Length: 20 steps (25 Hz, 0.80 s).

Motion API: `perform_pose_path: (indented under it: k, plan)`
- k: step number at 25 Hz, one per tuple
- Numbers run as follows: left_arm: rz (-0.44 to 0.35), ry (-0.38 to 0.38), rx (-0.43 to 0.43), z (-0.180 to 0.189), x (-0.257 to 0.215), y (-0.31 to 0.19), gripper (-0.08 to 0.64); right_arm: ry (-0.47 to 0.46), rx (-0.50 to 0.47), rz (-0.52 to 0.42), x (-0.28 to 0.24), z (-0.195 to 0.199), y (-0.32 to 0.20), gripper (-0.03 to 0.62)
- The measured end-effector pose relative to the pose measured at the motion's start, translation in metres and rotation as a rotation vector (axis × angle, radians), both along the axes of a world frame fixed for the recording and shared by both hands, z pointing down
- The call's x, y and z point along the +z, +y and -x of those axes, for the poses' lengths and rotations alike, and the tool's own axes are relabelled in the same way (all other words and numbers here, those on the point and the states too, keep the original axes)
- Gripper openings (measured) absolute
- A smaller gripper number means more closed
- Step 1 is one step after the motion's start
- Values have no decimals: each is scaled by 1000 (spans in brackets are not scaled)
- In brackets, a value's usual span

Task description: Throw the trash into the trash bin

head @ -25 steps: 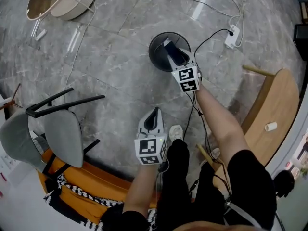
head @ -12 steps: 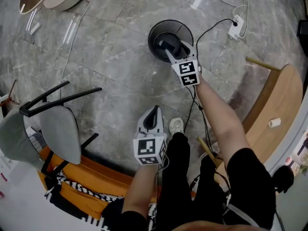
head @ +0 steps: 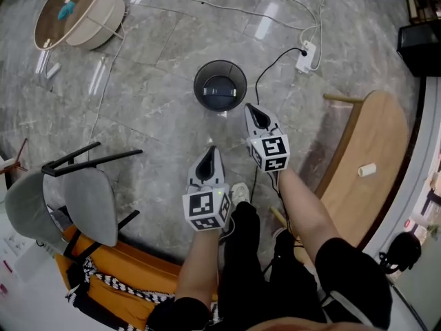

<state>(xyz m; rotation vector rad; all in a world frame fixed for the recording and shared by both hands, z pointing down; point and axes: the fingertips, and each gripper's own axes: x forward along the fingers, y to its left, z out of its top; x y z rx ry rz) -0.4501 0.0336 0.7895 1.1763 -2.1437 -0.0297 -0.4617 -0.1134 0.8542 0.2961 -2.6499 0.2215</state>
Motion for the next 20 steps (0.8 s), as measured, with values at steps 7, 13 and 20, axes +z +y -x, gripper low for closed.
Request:
perform_pose_path:
  k: [7,13,20]
  plan:
    - [-106,-49,22,-51,-122,-45,12,-154,25,-70,-172,-107,5,11]
    - [-176,-104,143,-144,-234,-80,12,-293,137,-59,-311,-226,-14,11]
    - [-234,-249,322,-262,-352,-128,12,-379,304,-141,-439,-367,-49,11]
